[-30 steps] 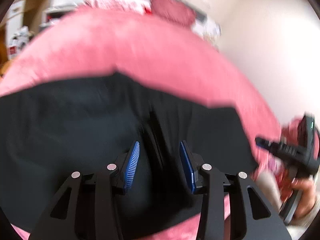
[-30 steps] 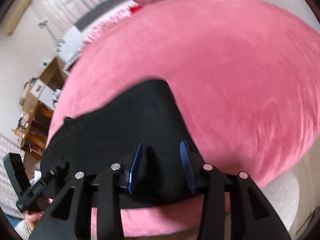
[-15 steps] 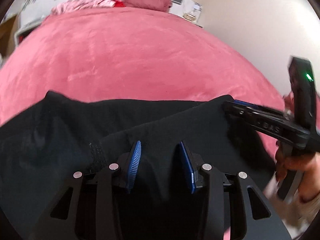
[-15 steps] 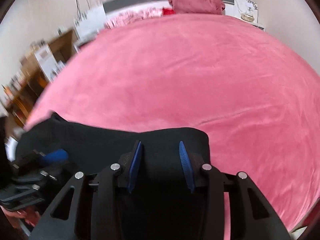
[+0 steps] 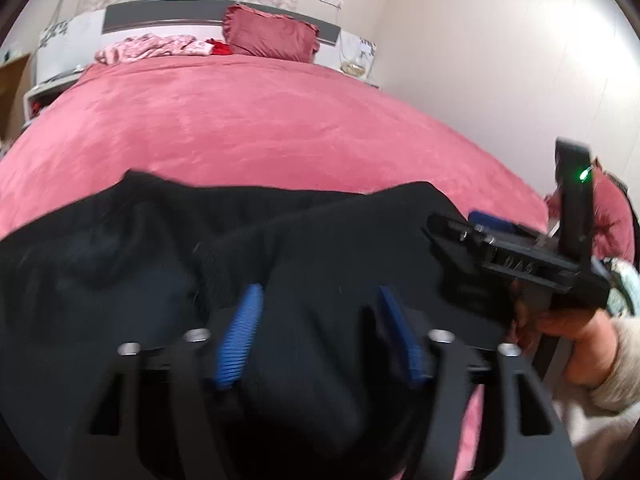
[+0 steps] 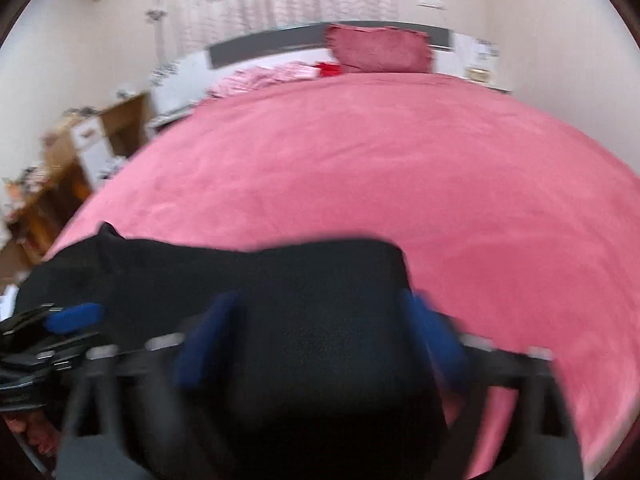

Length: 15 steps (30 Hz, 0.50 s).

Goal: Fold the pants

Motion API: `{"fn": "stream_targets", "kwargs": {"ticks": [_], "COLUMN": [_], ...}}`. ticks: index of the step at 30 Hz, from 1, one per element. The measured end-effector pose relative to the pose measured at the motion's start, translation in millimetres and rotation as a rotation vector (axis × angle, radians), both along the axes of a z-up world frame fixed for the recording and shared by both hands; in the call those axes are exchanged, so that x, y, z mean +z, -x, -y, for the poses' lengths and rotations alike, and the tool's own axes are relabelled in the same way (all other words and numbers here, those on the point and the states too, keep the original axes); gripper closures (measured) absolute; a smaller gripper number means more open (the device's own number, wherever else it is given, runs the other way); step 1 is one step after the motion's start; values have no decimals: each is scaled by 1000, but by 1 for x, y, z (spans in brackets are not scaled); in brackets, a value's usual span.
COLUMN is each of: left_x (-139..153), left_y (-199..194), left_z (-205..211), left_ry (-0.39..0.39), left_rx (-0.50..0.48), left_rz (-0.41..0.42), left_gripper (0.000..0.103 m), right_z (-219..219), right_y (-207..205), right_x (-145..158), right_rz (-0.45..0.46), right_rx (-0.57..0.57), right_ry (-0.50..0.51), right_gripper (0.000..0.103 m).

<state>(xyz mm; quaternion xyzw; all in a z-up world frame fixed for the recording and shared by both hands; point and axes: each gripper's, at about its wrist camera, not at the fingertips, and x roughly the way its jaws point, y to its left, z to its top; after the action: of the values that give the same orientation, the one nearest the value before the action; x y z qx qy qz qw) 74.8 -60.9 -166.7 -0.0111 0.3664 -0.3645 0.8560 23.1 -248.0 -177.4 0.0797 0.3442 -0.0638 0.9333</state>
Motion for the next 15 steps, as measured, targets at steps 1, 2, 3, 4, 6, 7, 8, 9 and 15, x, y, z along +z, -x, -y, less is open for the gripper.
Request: {"fn": "stream_targets", "kwargs": {"ticks": [1, 2, 3, 4, 6, 7, 8, 9, 15], "left_x": [2, 6, 10, 14, 20, 21, 22, 22, 18], "left_y": [3, 5, 6, 7, 8, 7, 6, 5, 0], "left_z": [-4, -10, -16, -21, -40, -48, -56, -63, -115], "left_ry": [8, 5, -15, -26, -11, -2, 4, 7, 71], "left_rx": [-1, 5, 29, 56, 121, 146, 179, 204, 417], "left_rz": [-9, -18, -20, -18, -17, -26, -41, -57, -205], "left_gripper": [29, 27, 18, 14, 11, 8, 8, 8, 8], "right_z": [-8, -18, -24, -34, -57, -66, -77, -90, -110], "right_y": [2, 4, 5, 7, 10, 10, 11, 12, -10], "right_x": [1, 5, 8, 12, 16, 17, 17, 16, -22], "right_rz": [-8, -7, -3, 10, 31, 34, 36, 43, -96], "right_rx": [14, 25, 37, 72, 132, 158, 189, 235, 347], "right_ry": [7, 45, 63, 78, 114, 135, 164, 202, 203], "right_gripper": [6, 6, 6, 6, 6, 5, 2, 2, 2]}}
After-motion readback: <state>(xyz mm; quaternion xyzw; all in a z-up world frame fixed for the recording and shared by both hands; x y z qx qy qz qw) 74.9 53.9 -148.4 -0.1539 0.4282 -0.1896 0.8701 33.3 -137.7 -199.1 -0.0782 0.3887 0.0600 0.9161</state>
